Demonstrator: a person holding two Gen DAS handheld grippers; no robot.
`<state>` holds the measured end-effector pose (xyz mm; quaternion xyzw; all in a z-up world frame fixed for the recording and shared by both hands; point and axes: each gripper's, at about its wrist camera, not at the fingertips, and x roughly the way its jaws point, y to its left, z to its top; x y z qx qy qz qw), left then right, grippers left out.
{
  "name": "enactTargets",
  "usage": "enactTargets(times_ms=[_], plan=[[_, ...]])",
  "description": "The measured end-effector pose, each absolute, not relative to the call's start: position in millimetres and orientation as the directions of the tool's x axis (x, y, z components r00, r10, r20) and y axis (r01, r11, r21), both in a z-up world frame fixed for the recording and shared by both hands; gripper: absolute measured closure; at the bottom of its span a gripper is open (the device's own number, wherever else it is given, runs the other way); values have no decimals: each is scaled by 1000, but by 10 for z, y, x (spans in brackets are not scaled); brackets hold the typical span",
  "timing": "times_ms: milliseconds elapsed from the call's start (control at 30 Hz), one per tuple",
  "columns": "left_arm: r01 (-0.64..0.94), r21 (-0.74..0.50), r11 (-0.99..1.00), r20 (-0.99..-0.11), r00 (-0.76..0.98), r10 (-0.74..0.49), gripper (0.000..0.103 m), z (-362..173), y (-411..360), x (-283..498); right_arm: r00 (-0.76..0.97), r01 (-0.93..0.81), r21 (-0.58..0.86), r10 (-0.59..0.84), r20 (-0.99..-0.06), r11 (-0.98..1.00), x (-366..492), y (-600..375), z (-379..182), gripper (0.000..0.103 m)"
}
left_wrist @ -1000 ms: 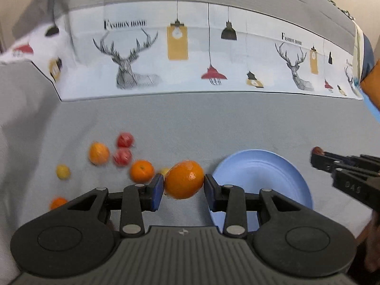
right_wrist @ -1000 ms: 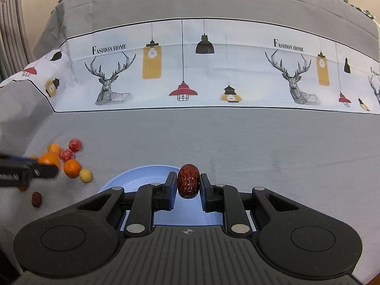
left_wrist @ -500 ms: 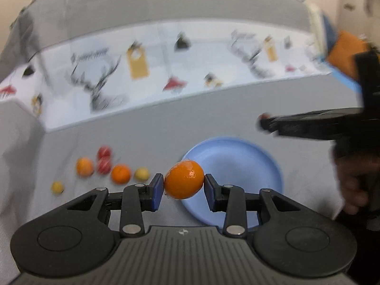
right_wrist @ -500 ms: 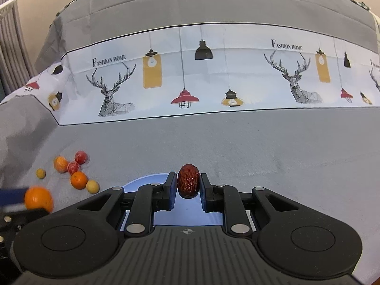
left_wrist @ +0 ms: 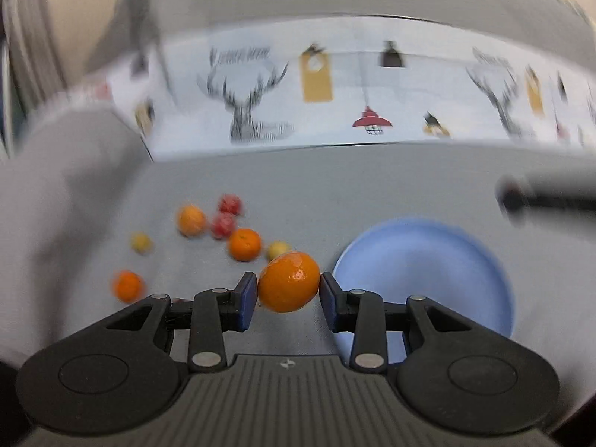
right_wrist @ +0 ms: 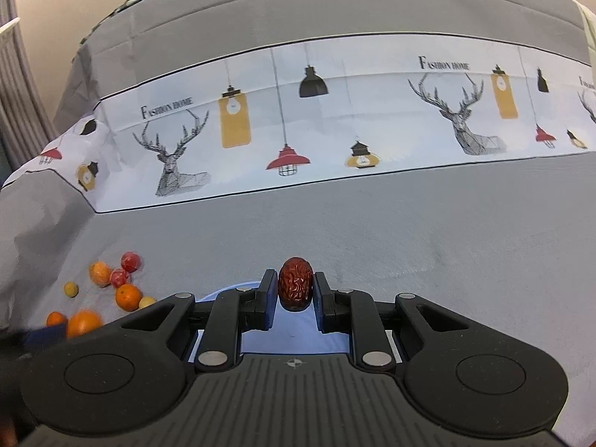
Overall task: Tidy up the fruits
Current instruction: 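Carry the orange with the left gripper while the right gripper carries the date over the plate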
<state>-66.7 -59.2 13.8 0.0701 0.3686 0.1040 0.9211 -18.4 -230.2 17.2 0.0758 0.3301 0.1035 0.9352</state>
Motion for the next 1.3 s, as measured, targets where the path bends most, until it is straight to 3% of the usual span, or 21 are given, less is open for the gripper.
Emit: enactTargets(times_ms=[200,367,500,833,967,1067,1300], plan=[[-59,272,961,-640,734,226,62,217,-809,-1134,767,-145,230,256,-588,962,-187,-2375,222,82],[-14,176,984,-732,666,140,63,305,-658,-1031,771,-139,217,243,-589,966,-185,-2429,229,82],[81,168,982,-794,602,86,63,349,-615,-678,757,-114,216,226,-613,970,-145,-2443,183,82],[170,104,980,-698,714,-49,62,204,-678,-326,740,-107,145,176,-650,984,-96,-2332,98,82],[172,29,985,-746,660,-93,63,91,-630,-303,726,-116,107,158,-670,987,-67,-2272,32,82],[190,90,978,-738,671,-63,62,60,-677,-269,715,-107,93,142,-685,990,-32,-2226,-11,82],[184,38,982,-791,606,-83,62,-48,-624,-152,694,-124,49,121,-710,991,16,-2063,-104,82]])
